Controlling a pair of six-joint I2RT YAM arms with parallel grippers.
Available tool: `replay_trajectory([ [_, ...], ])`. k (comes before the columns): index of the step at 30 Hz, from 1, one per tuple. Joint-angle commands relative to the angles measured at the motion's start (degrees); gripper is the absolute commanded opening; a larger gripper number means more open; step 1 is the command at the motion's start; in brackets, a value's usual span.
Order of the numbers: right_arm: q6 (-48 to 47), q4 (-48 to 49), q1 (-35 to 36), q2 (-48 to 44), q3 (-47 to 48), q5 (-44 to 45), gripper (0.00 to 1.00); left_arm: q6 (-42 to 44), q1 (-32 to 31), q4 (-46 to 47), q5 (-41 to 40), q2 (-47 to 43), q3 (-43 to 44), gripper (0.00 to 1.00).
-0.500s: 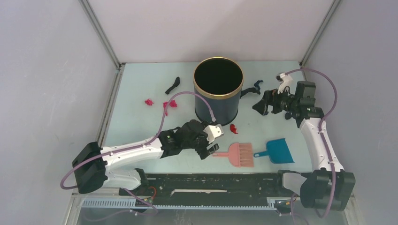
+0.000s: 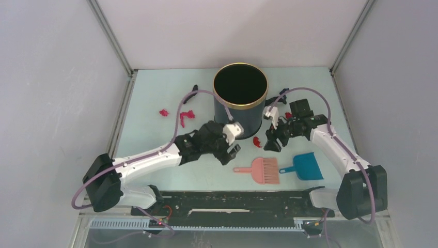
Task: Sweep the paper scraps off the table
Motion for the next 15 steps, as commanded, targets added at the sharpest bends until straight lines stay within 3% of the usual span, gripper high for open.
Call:
replay_trajectory([
  [1, -10.15, -1.4, 2.27, -4.33, -4.14, 2.45, 0.68, -12.34, 7.97, -0.21, 13.07, 0.96, 6.43, 0.82],
  [6, -13.22, 2.76, 5.43, -5.9, -8.41, 9.72, 0.68, -18.54, 11.6, 1.16, 14.32, 2.39, 7.1, 0.77],
  [10, -14.15, 3.96, 6.99, -1.79, -9.45, 12.43, 0.6, -25.5, 12.14, 3.69, 10.33, 3.2, 5.19, 0.78],
  [15, -13.69, 9.56, 11.27, 1.49, -11.52, 19.74, 0.54, -31.05, 13.76, 4.41, 13.66, 5.4, 5.38, 0.76],
])
